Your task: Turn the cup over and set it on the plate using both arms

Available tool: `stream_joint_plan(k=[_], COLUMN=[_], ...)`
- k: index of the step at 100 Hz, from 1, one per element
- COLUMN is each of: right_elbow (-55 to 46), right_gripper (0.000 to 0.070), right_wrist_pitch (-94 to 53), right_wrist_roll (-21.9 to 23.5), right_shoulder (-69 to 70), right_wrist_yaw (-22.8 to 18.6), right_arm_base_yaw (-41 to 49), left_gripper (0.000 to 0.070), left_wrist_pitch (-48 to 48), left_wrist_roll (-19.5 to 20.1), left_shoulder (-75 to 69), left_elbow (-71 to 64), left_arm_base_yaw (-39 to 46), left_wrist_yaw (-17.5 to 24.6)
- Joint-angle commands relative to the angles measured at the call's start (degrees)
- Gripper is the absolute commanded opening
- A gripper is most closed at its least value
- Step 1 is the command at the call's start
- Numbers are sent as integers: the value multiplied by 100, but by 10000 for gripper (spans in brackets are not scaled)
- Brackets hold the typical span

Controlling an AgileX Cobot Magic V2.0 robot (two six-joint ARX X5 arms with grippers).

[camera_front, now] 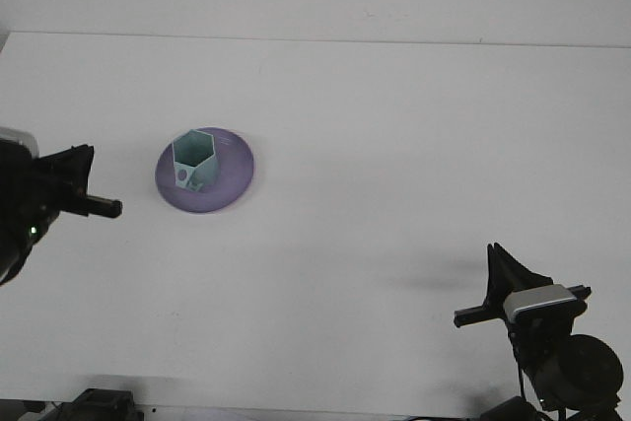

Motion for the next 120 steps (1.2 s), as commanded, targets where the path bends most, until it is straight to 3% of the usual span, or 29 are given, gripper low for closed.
stream_joint_plan(k=[1,20,35,47,59,120], right_elbow=[184,273,-42,-398,-584,-584], right_gripper=[0,0,0,0,0,0], right_wrist_pitch=[70,20,280,424,411,546], right_wrist_roll=[151,175,-168,-446,-623,-575], right_shoulder=[170,393,247,9,-111,-111], right_wrist_yaw=[7,13,-101,-168,-129,-9], right_arm_base_yaw=[24,26,26,24,24,26], left_gripper=[13,13,13,13,13,15], left_wrist_pitch=[876,2868,3504,3860,4052,4111], left_wrist_roll=[-61,-260,-280,-549,-831,-911], left_shoulder=[-634,-2662,-3947,-4684,-4962,-4964], left_elbow=[-1239,-4317,-5993,-6817,-7027,-7025], left_arm_base_yaw=[0,0,0,0,0,0], left_wrist_yaw=[-111,-299,-243,-247,-317,-367])
